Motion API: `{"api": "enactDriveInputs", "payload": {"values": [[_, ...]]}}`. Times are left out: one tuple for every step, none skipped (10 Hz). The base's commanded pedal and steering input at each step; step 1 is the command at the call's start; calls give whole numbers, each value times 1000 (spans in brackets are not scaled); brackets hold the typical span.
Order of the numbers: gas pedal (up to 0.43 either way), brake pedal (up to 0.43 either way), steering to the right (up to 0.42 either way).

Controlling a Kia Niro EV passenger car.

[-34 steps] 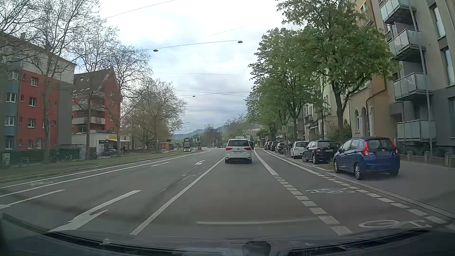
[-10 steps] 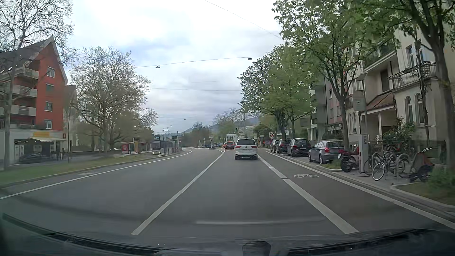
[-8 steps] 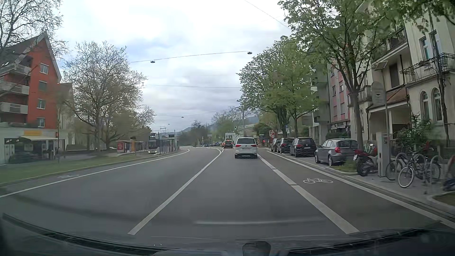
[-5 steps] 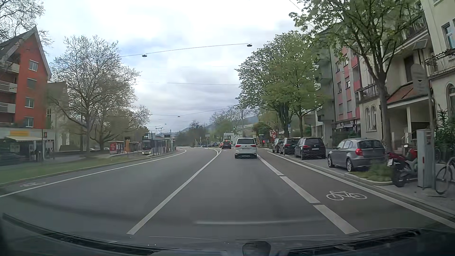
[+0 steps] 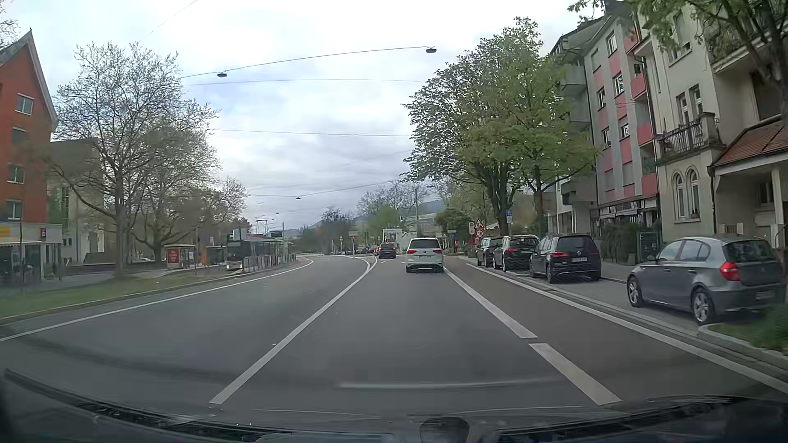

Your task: Follow the waypoints while adhering to traffic rules and regulations

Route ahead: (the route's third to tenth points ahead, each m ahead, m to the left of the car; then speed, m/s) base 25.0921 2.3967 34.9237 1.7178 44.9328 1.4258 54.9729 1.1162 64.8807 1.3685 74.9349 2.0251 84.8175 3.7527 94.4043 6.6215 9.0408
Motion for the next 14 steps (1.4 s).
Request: {"api": "enactDriveInputs", "payload": {"values": [[0,0,7],[0,0,7],[0,0,7],[0,0,6],[0,0,6],[0,0,6],[0,0,6],[0,0,6],[0,0,6],[0,0,6],[0,0,6],[0,0,5],[0,0,6],[0,0,5]]}}
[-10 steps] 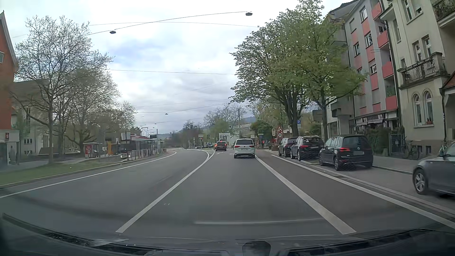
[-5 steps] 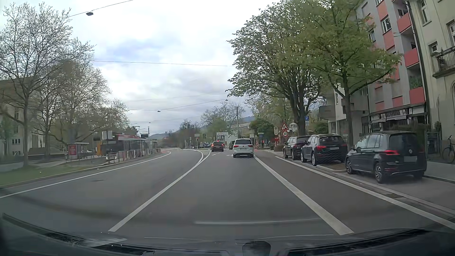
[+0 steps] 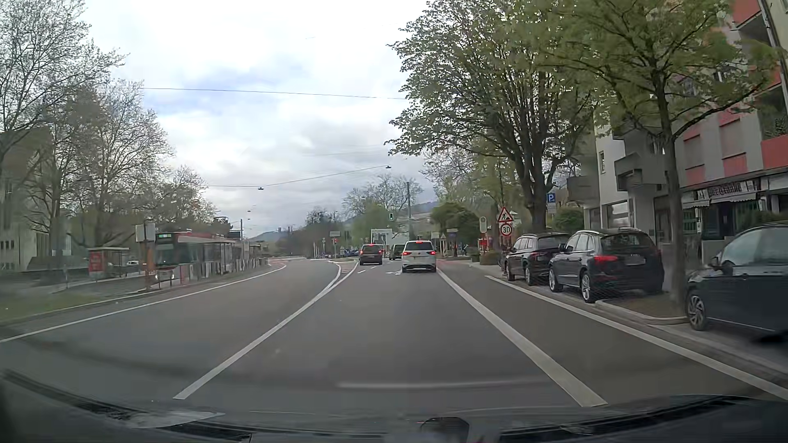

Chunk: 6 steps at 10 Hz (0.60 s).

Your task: Follow the waypoints while adhering to traffic rules and regulations

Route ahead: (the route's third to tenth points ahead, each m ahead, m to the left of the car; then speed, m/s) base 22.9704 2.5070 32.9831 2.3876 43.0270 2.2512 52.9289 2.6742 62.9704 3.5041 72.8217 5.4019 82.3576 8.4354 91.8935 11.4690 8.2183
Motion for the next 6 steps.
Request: {"api": "enactDriveInputs", "payload": {"values": [[0,0,5],[0,0,5],[8,0,5],[39,0,5],[47,0,5],[59,0,5]]}}
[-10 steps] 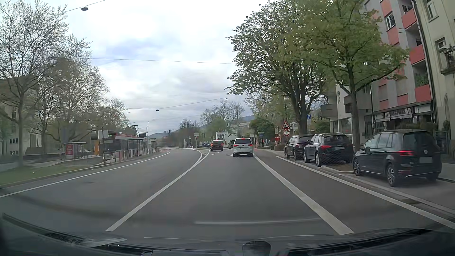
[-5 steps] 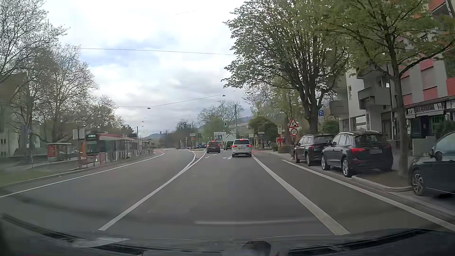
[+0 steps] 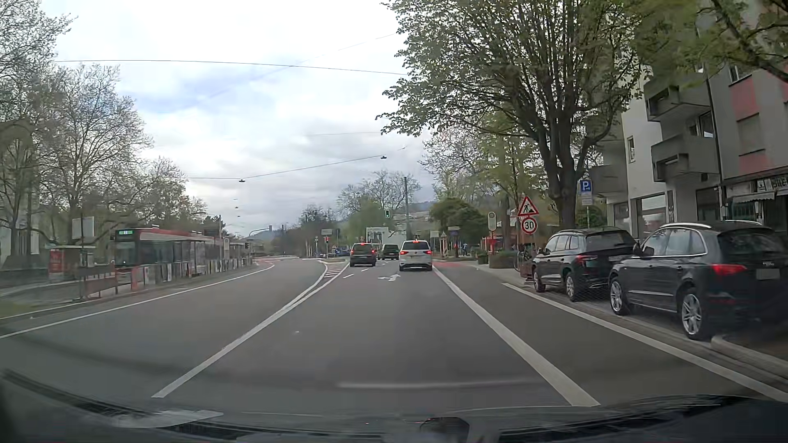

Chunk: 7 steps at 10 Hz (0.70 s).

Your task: Follow the waypoints while adhering to traffic rules and regulations

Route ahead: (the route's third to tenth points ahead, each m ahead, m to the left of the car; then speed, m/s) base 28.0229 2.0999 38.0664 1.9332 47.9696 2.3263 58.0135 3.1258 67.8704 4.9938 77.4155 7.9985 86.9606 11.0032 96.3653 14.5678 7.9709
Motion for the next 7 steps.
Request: {"api": "enactDriveInputs", "payload": {"values": [[59,0,5],[59,0,5],[59,0,5],[59,0,4],[59,0,4],[59,0,4],[59,0,3]]}}
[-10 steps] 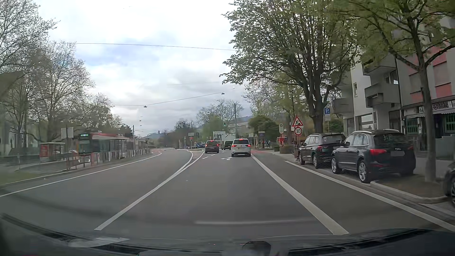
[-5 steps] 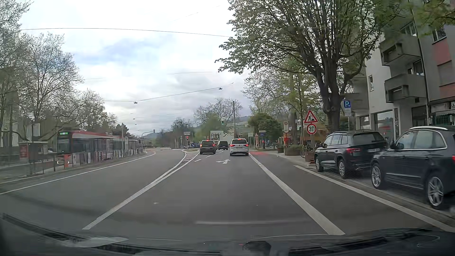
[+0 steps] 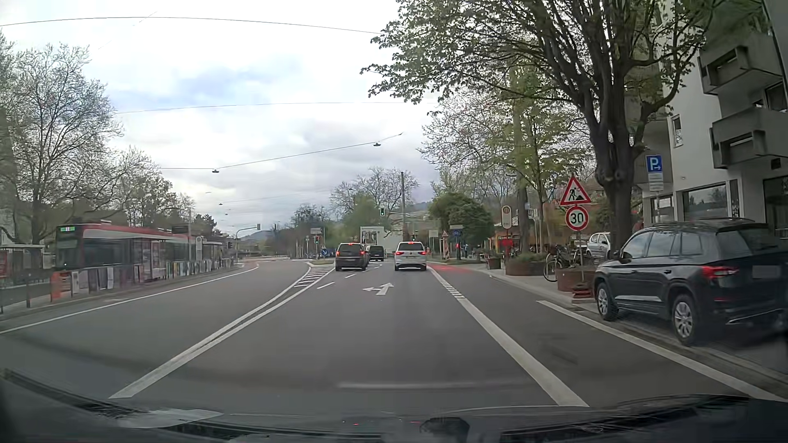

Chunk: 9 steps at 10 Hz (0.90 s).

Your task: Follow the waypoints while adhering to traffic rules and regulations

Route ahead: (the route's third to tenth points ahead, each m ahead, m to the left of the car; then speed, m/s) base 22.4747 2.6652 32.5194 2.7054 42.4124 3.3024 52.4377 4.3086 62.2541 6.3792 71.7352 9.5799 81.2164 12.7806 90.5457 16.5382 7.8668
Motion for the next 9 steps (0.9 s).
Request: {"api": "enactDriveInputs", "payload": {"values": [[59,0,3],[59,0,3],[59,0,2],[59,0,2],[59,0,1],[59,0,1],[59,0,1],[59,0,0],[59,0,0]]}}
